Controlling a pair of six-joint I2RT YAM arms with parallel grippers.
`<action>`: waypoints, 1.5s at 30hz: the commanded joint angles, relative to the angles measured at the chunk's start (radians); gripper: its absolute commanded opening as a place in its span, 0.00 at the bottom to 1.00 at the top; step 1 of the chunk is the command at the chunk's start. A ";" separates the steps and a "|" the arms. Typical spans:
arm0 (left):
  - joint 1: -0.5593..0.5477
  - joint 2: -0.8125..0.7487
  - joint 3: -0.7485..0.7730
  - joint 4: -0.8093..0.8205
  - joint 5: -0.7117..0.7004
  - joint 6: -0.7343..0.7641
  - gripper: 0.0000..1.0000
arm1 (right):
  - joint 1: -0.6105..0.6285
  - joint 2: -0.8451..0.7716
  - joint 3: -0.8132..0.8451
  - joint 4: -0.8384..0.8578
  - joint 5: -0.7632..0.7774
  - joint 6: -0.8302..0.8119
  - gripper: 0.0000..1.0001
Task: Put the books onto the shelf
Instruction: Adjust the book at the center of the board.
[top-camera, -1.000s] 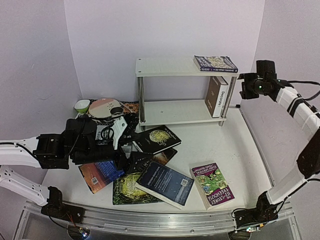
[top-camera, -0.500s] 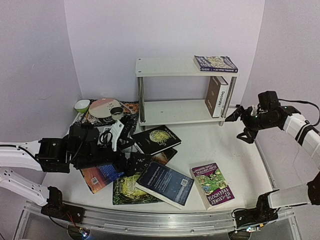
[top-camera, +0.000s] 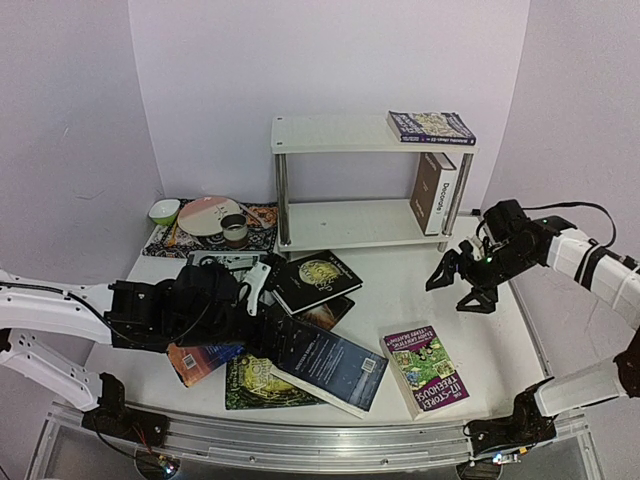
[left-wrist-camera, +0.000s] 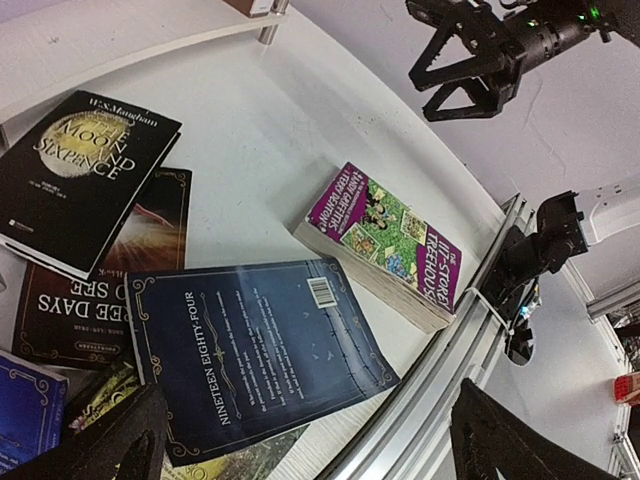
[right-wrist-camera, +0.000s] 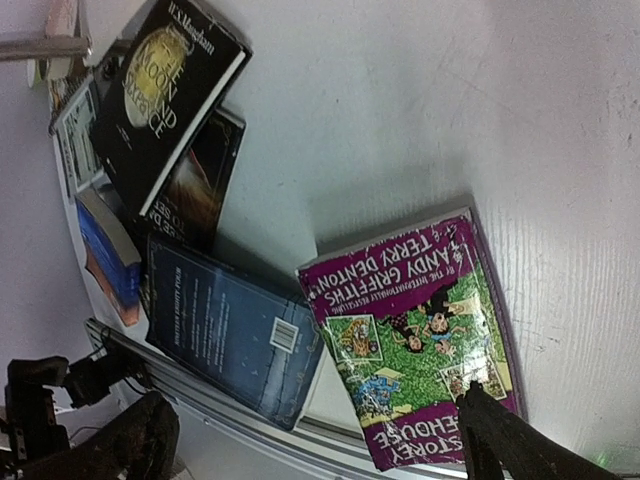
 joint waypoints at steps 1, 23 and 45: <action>0.004 0.087 0.065 0.014 0.065 -0.140 1.00 | 0.072 -0.025 -0.061 -0.105 0.058 -0.033 0.98; -0.036 0.489 0.303 0.021 0.303 -0.335 0.96 | 0.159 -0.105 -0.309 -0.163 0.195 0.087 0.95; -0.071 0.938 0.668 0.038 0.426 -0.569 0.86 | 0.231 0.050 -0.441 0.112 0.112 0.122 0.78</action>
